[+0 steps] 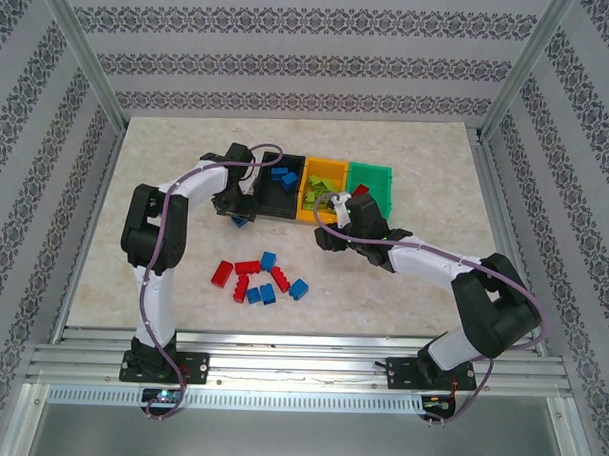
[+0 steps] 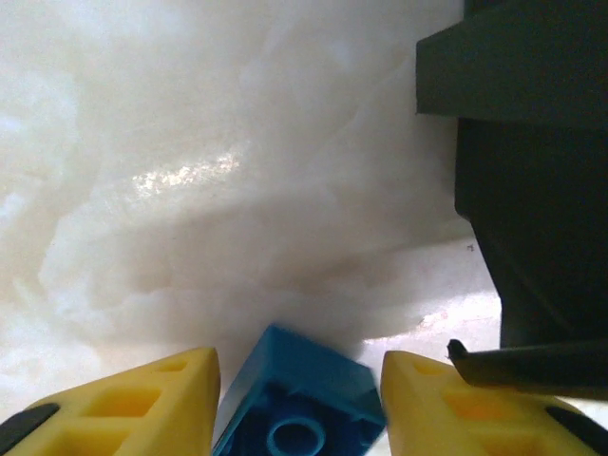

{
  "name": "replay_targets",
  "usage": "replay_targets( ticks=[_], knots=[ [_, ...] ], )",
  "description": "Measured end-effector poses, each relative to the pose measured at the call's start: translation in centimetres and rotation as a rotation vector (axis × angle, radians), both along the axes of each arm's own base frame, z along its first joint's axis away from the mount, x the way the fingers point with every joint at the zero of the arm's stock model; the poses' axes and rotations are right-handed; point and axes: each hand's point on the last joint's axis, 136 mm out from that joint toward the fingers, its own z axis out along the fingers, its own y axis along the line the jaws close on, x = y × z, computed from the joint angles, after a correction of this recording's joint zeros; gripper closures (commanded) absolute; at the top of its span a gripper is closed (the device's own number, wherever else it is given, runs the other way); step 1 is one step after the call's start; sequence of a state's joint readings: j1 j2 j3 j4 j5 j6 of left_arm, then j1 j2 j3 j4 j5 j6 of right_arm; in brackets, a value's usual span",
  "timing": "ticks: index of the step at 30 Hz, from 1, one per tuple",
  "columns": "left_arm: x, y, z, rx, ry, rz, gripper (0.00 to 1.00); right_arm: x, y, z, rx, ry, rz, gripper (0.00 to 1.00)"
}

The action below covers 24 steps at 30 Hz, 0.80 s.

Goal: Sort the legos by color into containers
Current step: Touch the lego at the center of the table.

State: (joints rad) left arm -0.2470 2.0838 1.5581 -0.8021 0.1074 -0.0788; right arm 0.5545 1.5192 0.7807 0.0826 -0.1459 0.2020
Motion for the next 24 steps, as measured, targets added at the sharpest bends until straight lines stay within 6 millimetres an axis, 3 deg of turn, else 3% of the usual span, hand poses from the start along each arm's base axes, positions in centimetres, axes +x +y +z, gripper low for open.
replay_targets(
  ticks=[7, 10, 14, 24],
  knots=[
    [0.0, -0.01, 0.02, 0.0, 0.0, -0.001, 0.61, 0.0, 0.01, 0.01, 0.001, 0.0, 0.0, 0.45],
    [0.02, 0.0, 0.07, 0.0, -0.001, -0.003, 0.48, 0.0, 0.01, 0.01, 0.001, 0.0, 0.0, 0.45],
    [-0.19, 0.18, 0.2, 0.012, 0.009, -0.01, 0.41, 0.01, 0.0, 0.01, 0.001, 0.0, -0.001, 0.45],
    [-0.38, 0.86, 0.53, 0.099, 0.039, -0.029, 0.46, 0.02, 0.0, 0.01, 0.0, -0.001, -0.001, 0.45]
  ],
)
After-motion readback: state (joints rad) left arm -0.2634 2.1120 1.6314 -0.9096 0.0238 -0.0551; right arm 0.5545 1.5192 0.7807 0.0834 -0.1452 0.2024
